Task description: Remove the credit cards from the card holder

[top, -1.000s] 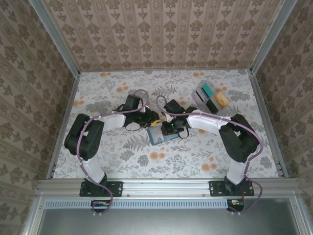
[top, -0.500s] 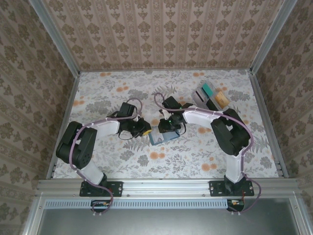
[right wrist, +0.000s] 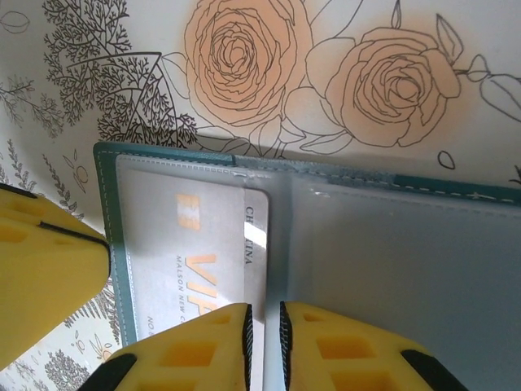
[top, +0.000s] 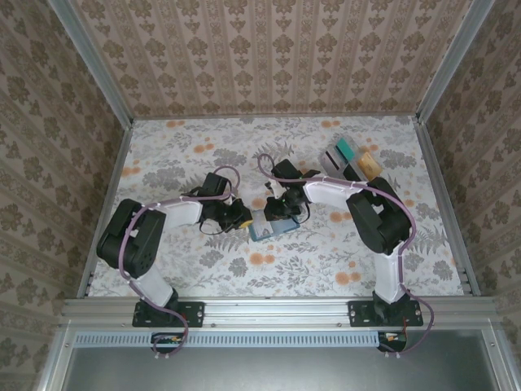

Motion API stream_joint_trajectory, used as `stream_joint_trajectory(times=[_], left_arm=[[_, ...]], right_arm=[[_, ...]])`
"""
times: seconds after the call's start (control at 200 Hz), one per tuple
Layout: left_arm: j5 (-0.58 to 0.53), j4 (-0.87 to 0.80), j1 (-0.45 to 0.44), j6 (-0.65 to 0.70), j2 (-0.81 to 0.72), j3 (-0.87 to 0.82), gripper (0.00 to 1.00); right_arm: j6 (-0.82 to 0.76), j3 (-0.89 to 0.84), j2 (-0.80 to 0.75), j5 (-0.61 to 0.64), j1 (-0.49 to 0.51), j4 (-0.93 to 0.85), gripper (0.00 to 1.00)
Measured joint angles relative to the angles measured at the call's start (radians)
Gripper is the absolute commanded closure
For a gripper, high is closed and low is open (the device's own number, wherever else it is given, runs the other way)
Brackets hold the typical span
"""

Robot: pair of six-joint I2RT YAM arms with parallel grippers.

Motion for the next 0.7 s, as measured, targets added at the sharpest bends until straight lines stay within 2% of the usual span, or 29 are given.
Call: stream_joint_trajectory(times=[0.37, 0.55, 0.7], left_arm=[[-0.009, 0.001, -0.007, 0.008, 0.032, 0.0, 0.93], [-0.008, -0.003, -0.007, 0.011, 0.044, 0.014, 0.94], [-0.012, -0.018, -0.009, 0.02, 0.046, 0.023, 0.94]], right_arm=[[0.0, 0.016, 0.02, -0.035, -0.006, -0.001, 0.79], [0.0, 0.021, 0.026, -0.051, -0.013, -0.008, 0.86], [0.002, 0.021, 0.026, -0.072, -0.026, -0.006, 0.95]])
